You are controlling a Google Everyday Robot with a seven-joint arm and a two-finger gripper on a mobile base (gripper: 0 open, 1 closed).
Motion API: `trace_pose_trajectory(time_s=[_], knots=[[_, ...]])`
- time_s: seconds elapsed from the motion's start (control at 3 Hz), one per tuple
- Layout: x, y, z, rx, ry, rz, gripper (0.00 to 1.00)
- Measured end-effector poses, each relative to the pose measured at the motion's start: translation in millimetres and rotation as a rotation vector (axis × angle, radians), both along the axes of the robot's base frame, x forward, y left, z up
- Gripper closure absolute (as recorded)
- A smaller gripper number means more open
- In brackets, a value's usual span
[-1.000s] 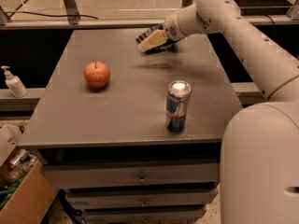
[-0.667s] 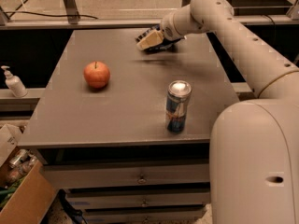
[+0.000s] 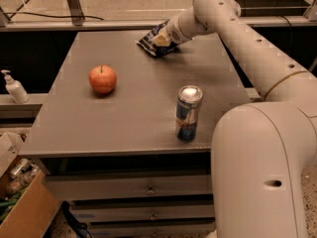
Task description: Pick blue chip bag
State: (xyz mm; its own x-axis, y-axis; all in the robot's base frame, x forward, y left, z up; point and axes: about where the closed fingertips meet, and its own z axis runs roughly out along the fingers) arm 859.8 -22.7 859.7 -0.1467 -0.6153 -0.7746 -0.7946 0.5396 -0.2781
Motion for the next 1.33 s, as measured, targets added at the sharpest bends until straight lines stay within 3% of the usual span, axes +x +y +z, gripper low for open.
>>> trace_pose_trajectory(time_s=[0.33,0.67,1.0,1.33], knots=[[-4,-5,-7,-0.042,-0.002,0.014,0.87],[-8,-7,-6,-0.059,-0.012,0.031,1.0],[-12,-5,8,-0.046,-0.023,0.047,1.0],[-20,-7,45,-0.001,-0.051,0.061,1.0]])
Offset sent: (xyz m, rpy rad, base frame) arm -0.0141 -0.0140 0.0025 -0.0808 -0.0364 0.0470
